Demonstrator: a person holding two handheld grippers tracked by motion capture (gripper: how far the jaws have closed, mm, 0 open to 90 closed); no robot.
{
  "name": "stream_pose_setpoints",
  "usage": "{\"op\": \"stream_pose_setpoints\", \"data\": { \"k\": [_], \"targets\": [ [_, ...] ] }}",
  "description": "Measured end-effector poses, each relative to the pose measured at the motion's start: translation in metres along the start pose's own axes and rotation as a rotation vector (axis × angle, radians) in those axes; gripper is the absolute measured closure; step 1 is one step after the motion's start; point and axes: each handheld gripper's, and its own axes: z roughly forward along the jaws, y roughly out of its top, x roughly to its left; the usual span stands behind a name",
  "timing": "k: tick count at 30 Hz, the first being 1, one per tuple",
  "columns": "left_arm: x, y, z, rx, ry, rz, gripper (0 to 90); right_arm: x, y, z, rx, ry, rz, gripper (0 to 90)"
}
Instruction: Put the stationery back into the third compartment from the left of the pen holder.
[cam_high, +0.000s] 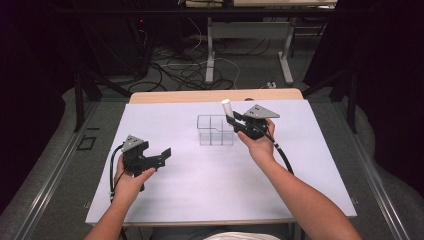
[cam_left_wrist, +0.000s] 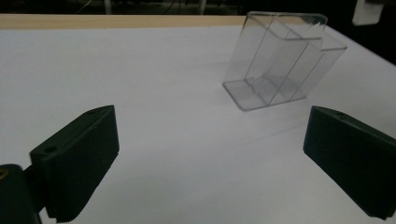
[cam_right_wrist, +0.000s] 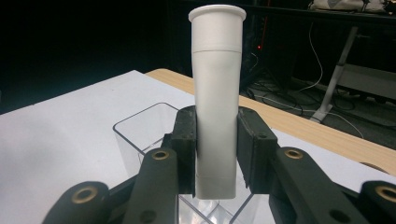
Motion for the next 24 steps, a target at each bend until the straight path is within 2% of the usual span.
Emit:
{"op": "stream_pose_setpoints", "data": {
  "k": [3, 7, 10, 14, 18, 21, 24],
  "targets": [
    [-0.009, 0.012, 0.004, -0.017, -0.039, -0.033, 18.6, 0.002, -0.001, 0.001, 0.004, -0.003, 0.004, 70.6],
    [-0.024, 0.030, 0.013, -0.038, -0.097, -0.039, 24.1, 0.006, -0.001, 0.001, -0.010, 0.006, 0.002, 70.6],
    [-0.036, 0.043, 0.022, -0.045, -0.146, -0.060, 28.7, 0.010, 0.000, 0.000, -0.014, 0.015, -0.008, 70.6],
    [-0.051, 0.060, 0.033, -0.038, -0.180, -0.033, 32.7, 0.015, 0.002, -0.002, -0.020, 0.030, -0.010, 70.6],
    [-0.063, 0.073, 0.043, -0.033, -0.195, -0.017, 32.8, 0.017, 0.003, -0.004, -0.026, 0.044, -0.012, 70.6],
    [-0.071, 0.082, 0.051, -0.018, -0.187, 0.012, 32.9, 0.018, 0.004, -0.006, -0.031, 0.045, -0.006, 70.6],
    [-0.076, 0.088, 0.058, 0.011, -0.187, 0.008, 33.2, 0.016, 0.004, -0.009, -0.036, 0.047, -0.013, 70.6]
  ]
}}
